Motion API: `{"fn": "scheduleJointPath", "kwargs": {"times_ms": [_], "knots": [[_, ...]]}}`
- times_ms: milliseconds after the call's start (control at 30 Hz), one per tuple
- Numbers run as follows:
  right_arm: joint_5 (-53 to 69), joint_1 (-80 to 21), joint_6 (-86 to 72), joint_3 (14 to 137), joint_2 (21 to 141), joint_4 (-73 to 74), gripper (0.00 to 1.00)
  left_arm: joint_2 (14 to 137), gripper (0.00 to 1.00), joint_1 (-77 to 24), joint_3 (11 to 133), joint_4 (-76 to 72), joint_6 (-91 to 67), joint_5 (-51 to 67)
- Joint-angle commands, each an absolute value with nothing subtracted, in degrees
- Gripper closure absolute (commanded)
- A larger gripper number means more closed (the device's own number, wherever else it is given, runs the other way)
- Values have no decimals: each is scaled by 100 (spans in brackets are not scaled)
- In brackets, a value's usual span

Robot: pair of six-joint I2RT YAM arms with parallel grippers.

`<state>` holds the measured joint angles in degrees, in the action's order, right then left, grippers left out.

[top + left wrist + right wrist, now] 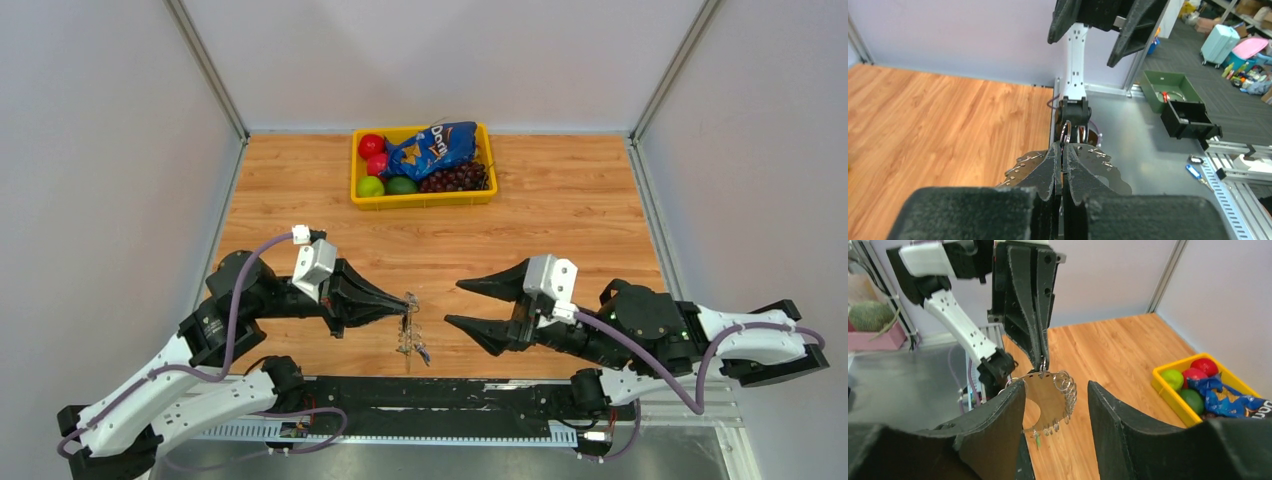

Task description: Put the keys on the keyring

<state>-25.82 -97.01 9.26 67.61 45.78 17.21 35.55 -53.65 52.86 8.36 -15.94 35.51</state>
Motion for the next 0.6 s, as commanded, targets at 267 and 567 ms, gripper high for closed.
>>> {"fn": "scheduleJointPath", "kwargs": {"times_ms": [267, 567], "knots": [[-1167, -8891, 53, 7696, 5528, 3488, 50, 3907, 100, -5372, 5783, 2425, -874, 3533], [617, -7225, -540, 7978, 5947, 3344, 51, 3761, 100, -5372, 5655, 2809, -697, 3239]]}}
